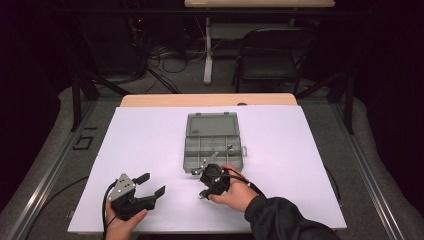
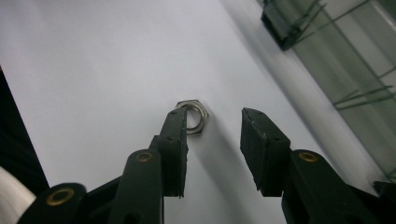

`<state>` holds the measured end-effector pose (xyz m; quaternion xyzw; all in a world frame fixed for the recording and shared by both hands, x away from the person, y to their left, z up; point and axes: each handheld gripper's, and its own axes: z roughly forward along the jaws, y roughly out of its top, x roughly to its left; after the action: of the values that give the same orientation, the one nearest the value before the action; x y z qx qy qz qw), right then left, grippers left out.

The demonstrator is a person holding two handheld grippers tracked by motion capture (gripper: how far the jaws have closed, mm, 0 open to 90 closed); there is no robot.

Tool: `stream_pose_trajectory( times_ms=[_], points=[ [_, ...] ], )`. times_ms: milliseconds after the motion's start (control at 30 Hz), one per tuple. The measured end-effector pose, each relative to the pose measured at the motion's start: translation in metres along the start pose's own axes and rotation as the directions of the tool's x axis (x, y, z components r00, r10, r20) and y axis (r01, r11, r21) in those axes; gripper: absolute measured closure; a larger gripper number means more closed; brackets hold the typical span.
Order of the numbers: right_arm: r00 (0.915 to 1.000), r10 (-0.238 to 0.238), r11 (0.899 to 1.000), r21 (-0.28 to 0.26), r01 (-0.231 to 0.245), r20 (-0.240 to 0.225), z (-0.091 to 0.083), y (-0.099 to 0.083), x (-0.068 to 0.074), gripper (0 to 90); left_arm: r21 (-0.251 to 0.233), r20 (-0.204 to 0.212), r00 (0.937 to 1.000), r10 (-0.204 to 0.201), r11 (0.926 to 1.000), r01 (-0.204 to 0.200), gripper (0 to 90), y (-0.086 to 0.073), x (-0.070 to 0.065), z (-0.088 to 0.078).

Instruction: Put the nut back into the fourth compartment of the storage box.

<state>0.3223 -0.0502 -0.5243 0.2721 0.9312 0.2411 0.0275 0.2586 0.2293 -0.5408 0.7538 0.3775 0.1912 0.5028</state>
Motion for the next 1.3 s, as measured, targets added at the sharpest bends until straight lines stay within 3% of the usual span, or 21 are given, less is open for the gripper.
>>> stream_pose_trajectory(
  times_ms=[400,633,1300],
  points=[
    [0.9995,-0.011,1.000,0.008,0.011,-0.030,0.013,0.002,0.011,61.1,-0.001,0.003,1.0000,0.001,1.0000,-0.001,24.9,0.000,0.000,0.000],
    [0.9998,-0.020,0.999,0.028,0.020,-0.002,0.018,0.005,0.013,64.0,-0.001,0.004,1.0000,0.000,1.0000,0.000,24.9,0.000,0.000,0.000],
    [0.9997,-0.018,0.999,0.039,0.019,-0.017,0.015,0.004,0.008,70.2,0.000,0.000,1.0000,-0.002,1.0000,0.002,24.9,0.000,0.000,0.000]
  ],
)
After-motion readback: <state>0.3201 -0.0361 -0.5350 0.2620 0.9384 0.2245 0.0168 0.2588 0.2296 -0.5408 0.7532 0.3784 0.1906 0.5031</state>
